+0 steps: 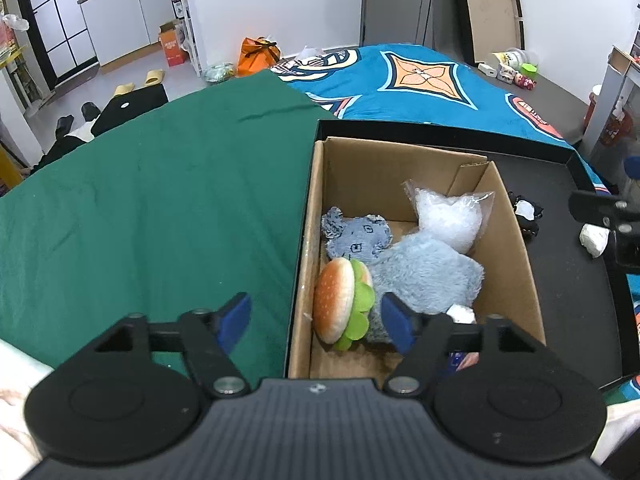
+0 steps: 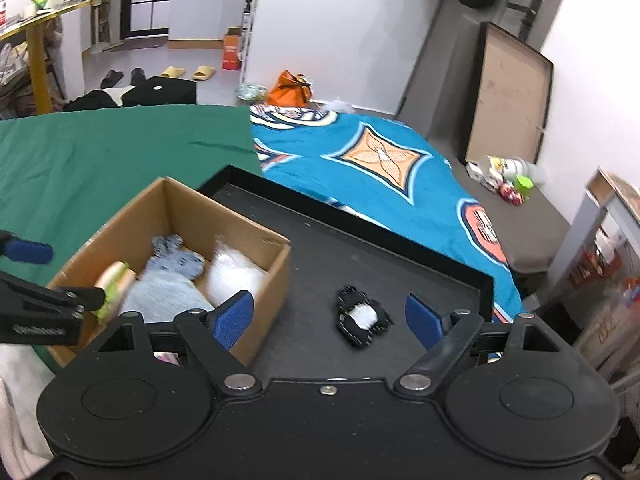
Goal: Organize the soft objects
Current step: 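Move the right gripper to the white cotton ball and close on it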
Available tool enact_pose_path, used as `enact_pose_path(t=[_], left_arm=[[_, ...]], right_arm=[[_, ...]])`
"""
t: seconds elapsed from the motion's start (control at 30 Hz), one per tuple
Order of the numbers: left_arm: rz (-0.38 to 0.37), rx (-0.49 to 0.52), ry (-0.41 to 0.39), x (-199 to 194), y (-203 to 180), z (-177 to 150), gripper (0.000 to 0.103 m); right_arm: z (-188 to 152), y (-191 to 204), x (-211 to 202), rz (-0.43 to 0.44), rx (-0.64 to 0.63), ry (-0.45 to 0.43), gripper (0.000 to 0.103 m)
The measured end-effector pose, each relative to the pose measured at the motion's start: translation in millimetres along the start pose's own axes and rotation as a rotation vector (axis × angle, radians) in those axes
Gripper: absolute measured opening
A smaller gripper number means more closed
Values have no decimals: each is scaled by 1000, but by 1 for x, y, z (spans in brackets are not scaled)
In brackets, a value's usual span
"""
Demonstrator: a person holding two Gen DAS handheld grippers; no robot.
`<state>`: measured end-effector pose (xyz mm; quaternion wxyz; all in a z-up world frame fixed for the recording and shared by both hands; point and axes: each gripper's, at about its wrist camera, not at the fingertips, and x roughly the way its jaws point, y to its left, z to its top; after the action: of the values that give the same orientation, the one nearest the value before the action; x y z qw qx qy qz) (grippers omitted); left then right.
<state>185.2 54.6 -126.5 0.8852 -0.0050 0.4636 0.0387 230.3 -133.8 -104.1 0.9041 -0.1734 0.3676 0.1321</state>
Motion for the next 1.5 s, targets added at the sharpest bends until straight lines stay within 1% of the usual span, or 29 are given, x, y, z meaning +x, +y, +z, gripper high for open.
enact_pose_path(t=[0.17,0.27,0.4,0.53,0.63,0.9,1.0,1.13,1.5], left_arm=[[49,45,-4,1,-9,1,78],[52,52,-1,2,-11,1,81],[71,67,8,5,-16,1,82],[82,68,1,5,-19,3,84],[92,74,2,6,-22,4,86],[117,94,-10,9,-31,7,86],[130,95,-1,13,-33,8,86],[144,101,4,16,-36,9,86],[179,98,9,23,-38,14,86]], right_arm=[[-17,-17,5,11,41,4,83],[-26,-27,9,17,68,6,83],[-38,-40,16,19,100,12,83],[-51,-56,23,12,176,-3,82],[-60,-64,29,-12,207,-19,82],[-87,-88,52,-81,308,-26,82],[-93,-95,60,-83,332,-26,82],[-96,-102,73,-108,341,-15,81],[-98,-113,100,-140,392,12,81]])
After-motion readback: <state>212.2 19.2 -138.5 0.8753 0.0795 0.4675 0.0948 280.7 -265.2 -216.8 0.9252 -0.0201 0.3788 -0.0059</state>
